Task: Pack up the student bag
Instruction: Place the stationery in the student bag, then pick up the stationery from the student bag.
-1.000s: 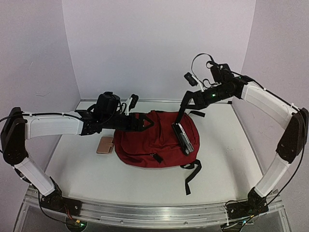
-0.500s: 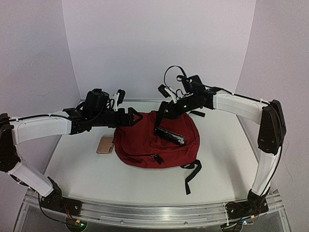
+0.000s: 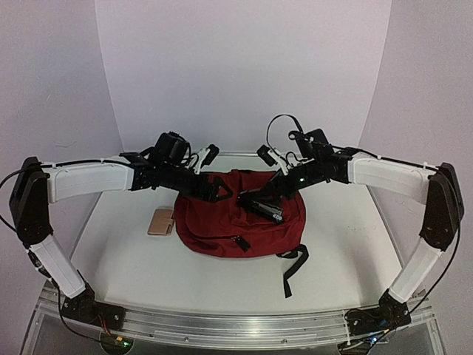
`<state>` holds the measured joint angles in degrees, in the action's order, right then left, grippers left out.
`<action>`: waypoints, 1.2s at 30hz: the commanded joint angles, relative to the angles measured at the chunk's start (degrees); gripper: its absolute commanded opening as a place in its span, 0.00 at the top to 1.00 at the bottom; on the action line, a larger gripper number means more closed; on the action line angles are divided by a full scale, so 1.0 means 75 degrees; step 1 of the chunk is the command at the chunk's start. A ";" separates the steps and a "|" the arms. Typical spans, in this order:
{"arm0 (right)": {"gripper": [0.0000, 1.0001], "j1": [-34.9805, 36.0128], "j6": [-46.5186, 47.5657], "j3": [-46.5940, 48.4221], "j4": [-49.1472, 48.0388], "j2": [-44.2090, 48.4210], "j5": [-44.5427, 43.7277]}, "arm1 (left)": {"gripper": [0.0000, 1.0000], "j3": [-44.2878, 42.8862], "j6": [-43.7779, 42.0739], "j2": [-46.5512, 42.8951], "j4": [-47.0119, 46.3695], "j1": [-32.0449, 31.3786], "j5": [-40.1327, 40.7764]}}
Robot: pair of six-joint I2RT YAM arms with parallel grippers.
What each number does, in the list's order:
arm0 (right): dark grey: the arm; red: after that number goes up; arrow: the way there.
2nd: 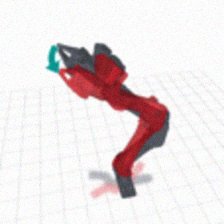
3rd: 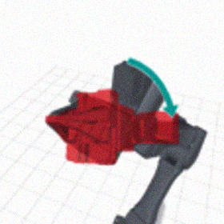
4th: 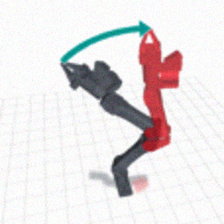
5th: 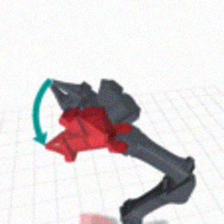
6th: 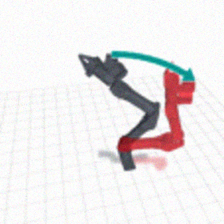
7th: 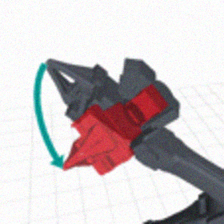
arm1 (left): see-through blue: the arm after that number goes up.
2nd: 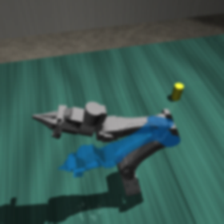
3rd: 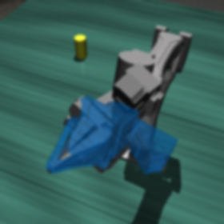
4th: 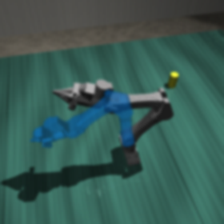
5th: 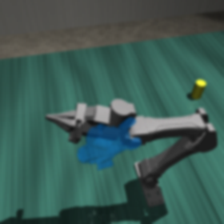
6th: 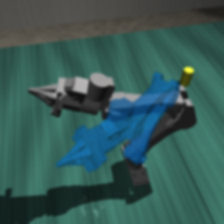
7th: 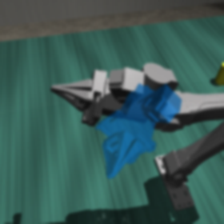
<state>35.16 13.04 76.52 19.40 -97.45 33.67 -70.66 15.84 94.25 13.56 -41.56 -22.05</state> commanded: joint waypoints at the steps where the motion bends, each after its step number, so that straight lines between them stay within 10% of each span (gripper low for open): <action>1: 0.02 -0.0051 0.0002 -0.0323 0.0548 0.0856 -0.0112 | 0.02 -0.0989 -0.1577 0.0224 0.0749 0.0016 -0.0468; 23: 0.02 -0.2656 -0.1228 -0.1131 0.1302 0.2560 0.1217 | 0.09 -0.8537 -0.6712 0.5014 0.6754 -0.1075 0.0323; 36: 0.02 -0.3149 -0.1474 -0.1032 0.1301 0.2678 0.1602 | 0.19 -0.8418 -0.6958 0.5596 0.7122 -0.1503 0.0622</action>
<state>11.60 2.73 67.70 29.24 -78.87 44.13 -135.21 -36.06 137.01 63.34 -51.46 -18.70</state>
